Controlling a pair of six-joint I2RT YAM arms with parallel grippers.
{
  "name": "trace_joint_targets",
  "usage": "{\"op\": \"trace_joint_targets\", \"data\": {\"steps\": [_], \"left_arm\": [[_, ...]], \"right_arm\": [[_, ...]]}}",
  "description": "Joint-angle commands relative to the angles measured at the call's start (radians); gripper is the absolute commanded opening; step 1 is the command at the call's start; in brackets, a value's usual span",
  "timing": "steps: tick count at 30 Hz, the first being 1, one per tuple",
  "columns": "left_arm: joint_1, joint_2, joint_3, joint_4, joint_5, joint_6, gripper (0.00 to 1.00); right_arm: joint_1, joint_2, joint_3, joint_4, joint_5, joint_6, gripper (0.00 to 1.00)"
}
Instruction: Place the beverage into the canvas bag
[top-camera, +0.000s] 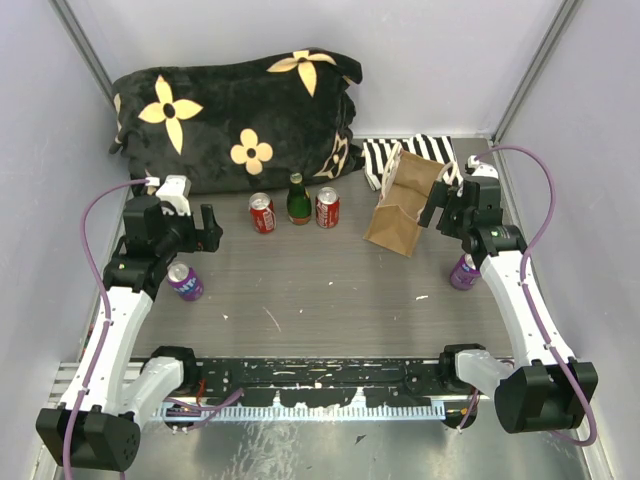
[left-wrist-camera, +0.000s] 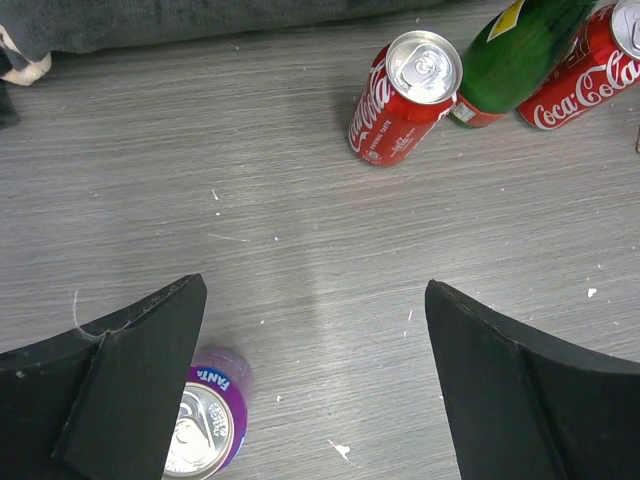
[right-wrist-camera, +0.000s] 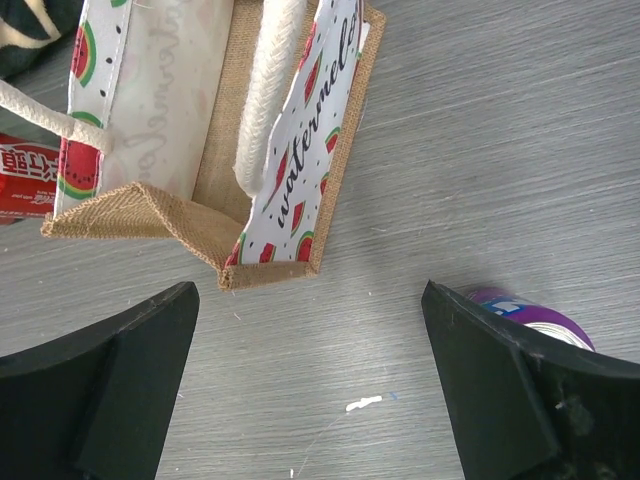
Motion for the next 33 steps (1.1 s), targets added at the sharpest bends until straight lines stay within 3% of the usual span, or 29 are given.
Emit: {"op": "trace_joint_targets", "data": {"steps": [1,8,14,19,27,33], "left_arm": [[-0.004,-0.001,-0.016,0.05,-0.001,0.011,0.98],[-0.005,-0.006,-0.02,0.057,-0.002,0.005,0.98],[-0.006,-0.013,-0.024,0.061,0.002,0.003,0.98],[-0.005,-0.008,-0.029,0.07,0.008,-0.003,0.98],[-0.006,0.003,-0.02,0.08,0.02,-0.015,0.98],[-0.006,-0.007,-0.025,0.073,0.028,-0.027,0.98]], "right_arm": [[-0.006,-0.006,0.0,0.054,-0.009,-0.029,1.0],[-0.008,0.044,0.006,0.122,-0.123,0.087,1.0],[-0.007,0.17,0.116,0.07,-0.079,0.196,1.0],[-0.007,0.214,0.137,0.135,-0.045,0.239,0.99],[-0.005,0.394,0.24,0.117,0.056,0.26,0.77],[0.029,0.475,0.232,0.134,0.11,0.264,0.69]]}}
